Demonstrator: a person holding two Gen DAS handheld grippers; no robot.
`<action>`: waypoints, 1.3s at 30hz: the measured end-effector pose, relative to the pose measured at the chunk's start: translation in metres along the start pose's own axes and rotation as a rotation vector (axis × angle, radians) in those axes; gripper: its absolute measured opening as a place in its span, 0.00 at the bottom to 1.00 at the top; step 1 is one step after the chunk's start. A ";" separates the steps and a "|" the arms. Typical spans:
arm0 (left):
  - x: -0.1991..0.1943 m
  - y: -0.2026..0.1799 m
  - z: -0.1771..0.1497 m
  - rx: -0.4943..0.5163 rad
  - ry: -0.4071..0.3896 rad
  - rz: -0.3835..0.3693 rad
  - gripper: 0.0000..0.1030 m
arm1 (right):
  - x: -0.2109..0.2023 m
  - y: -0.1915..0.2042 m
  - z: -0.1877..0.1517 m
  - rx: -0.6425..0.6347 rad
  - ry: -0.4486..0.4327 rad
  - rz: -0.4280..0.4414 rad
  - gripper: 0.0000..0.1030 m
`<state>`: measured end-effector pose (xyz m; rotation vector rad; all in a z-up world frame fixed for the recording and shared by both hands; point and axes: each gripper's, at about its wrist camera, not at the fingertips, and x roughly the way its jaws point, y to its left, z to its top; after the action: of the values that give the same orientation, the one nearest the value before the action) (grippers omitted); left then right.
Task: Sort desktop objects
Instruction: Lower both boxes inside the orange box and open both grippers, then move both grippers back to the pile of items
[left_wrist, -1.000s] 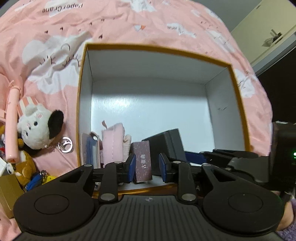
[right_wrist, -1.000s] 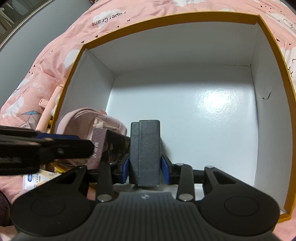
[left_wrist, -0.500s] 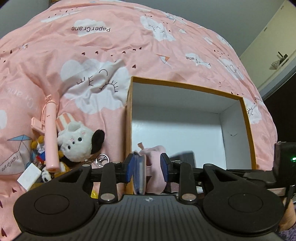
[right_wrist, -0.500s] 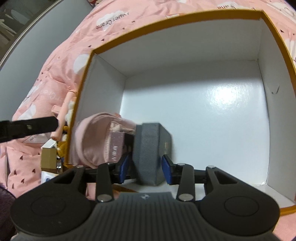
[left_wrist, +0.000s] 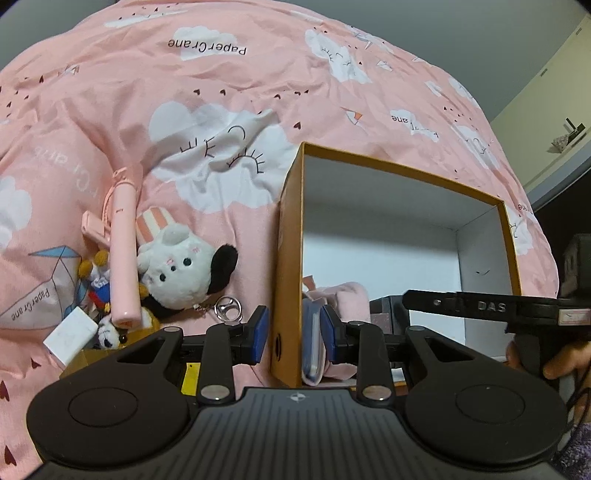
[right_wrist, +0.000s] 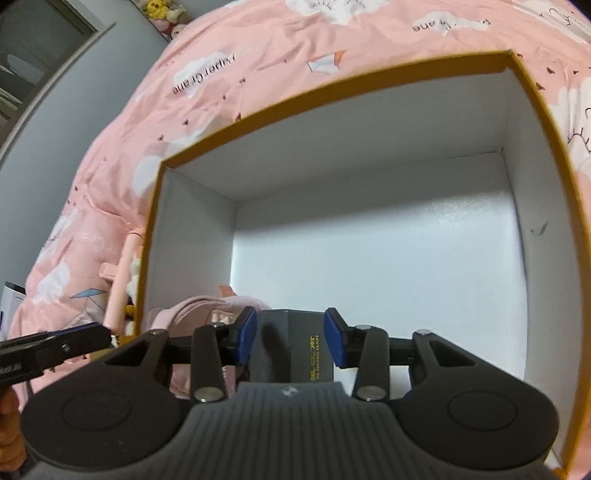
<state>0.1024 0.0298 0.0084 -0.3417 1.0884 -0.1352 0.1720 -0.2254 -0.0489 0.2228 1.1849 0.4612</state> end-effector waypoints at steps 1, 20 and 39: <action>0.000 0.001 -0.001 -0.001 0.002 -0.001 0.33 | 0.004 0.000 -0.001 0.007 0.009 0.007 0.42; 0.015 0.009 -0.003 -0.015 0.042 -0.017 0.33 | 0.023 -0.023 0.004 0.180 0.086 0.082 0.43; -0.020 0.005 -0.017 0.116 -0.019 0.036 0.33 | -0.046 0.078 -0.035 -0.392 -0.256 0.054 0.44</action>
<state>0.0776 0.0365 0.0167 -0.2188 1.0627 -0.1627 0.1082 -0.1800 0.0079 -0.0257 0.8209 0.6802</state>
